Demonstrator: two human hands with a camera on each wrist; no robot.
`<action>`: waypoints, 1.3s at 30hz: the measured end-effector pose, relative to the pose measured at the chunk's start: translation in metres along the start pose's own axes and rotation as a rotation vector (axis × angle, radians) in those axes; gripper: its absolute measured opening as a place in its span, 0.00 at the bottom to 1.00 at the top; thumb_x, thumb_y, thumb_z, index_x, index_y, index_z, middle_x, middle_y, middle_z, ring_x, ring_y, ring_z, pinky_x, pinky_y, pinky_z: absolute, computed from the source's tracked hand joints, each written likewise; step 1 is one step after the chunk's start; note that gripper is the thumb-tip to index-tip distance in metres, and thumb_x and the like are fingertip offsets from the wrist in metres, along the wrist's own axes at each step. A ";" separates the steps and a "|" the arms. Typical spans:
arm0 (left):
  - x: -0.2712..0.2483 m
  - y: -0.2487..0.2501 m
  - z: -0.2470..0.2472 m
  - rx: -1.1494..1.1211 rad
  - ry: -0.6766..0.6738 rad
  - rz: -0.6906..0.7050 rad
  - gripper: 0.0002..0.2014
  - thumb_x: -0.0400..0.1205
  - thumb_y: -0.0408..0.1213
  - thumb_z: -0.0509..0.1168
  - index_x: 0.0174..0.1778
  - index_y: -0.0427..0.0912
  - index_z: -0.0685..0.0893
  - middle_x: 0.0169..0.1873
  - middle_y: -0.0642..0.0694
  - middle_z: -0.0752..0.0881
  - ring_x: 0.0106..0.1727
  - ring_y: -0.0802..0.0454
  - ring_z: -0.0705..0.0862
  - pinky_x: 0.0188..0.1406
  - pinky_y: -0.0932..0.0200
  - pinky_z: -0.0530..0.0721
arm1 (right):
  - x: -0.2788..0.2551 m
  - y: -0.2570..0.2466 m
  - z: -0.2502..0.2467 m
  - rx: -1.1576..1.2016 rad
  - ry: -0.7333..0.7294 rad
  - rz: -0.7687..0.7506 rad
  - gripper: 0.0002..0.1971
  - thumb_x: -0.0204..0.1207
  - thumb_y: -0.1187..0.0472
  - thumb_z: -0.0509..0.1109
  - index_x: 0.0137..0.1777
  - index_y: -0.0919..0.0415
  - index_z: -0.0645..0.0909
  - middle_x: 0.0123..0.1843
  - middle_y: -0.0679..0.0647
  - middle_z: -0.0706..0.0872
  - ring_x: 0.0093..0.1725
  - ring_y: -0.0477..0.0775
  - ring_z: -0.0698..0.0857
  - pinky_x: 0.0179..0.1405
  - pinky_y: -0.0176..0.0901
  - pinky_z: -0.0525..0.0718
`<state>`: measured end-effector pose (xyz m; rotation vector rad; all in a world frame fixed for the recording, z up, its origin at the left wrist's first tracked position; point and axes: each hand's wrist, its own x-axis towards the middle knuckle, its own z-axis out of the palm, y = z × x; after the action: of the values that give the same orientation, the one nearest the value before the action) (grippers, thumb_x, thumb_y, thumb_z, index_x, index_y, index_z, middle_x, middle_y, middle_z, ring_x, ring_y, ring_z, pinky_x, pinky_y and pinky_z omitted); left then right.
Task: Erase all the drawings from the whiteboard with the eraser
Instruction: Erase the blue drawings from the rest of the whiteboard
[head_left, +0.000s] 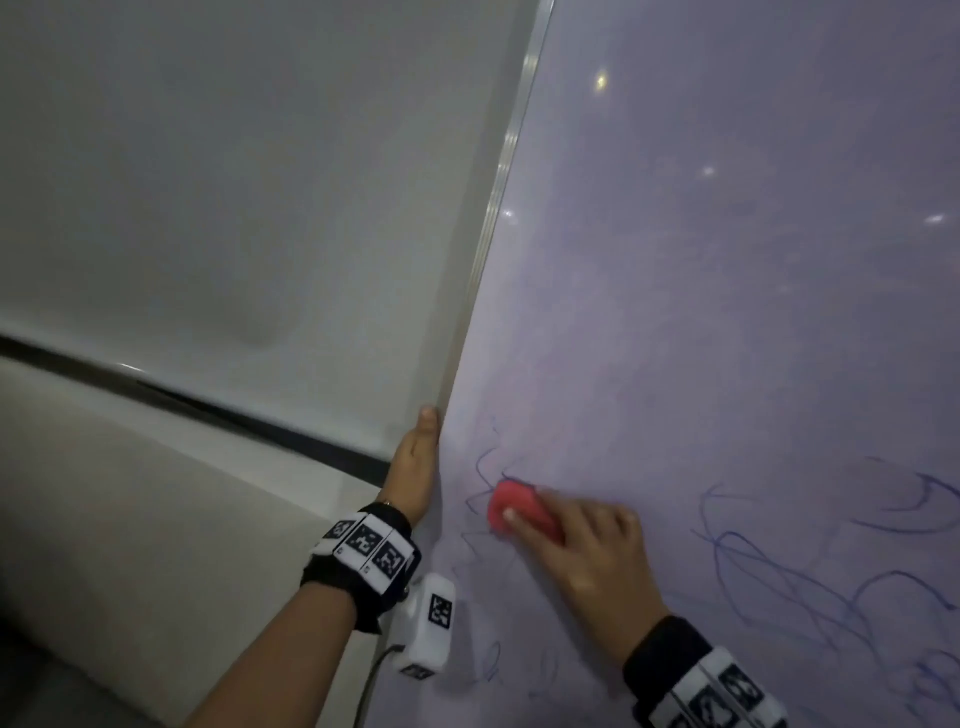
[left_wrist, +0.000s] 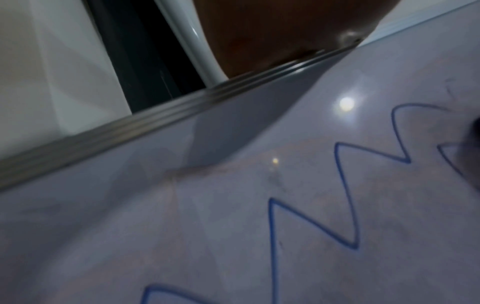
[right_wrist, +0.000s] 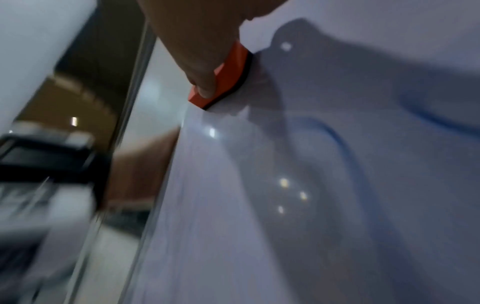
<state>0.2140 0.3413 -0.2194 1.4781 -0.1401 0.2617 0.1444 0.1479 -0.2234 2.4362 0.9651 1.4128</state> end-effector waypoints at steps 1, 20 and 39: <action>0.001 0.000 0.000 0.004 -0.008 0.003 0.28 0.87 0.50 0.40 0.61 0.38 0.81 0.57 0.50 0.84 0.58 0.66 0.82 0.63 0.73 0.73 | 0.018 0.008 -0.008 -0.011 0.070 0.093 0.21 0.70 0.63 0.65 0.63 0.49 0.80 0.58 0.59 0.82 0.46 0.57 0.73 0.46 0.48 0.65; -0.006 -0.009 -0.014 0.066 -0.159 0.082 0.28 0.88 0.47 0.38 0.67 0.36 0.78 0.61 0.51 0.81 0.63 0.65 0.77 0.61 0.79 0.72 | 0.043 -0.017 0.018 0.016 0.118 0.193 0.26 0.64 0.65 0.81 0.64 0.51 0.83 0.56 0.61 0.84 0.47 0.58 0.71 0.45 0.49 0.64; -0.036 -0.108 -0.002 0.275 0.331 0.175 0.32 0.78 0.61 0.39 0.33 0.36 0.76 0.29 0.39 0.82 0.33 0.41 0.80 0.35 0.50 0.79 | -0.044 -0.038 0.038 0.003 -0.102 -0.021 0.24 0.68 0.61 0.62 0.66 0.48 0.73 0.57 0.58 0.72 0.45 0.59 0.71 0.42 0.49 0.64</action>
<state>0.2069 0.3327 -0.3327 1.6734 0.0362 0.6846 0.1438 0.1572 -0.2927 2.4662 0.9676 1.2680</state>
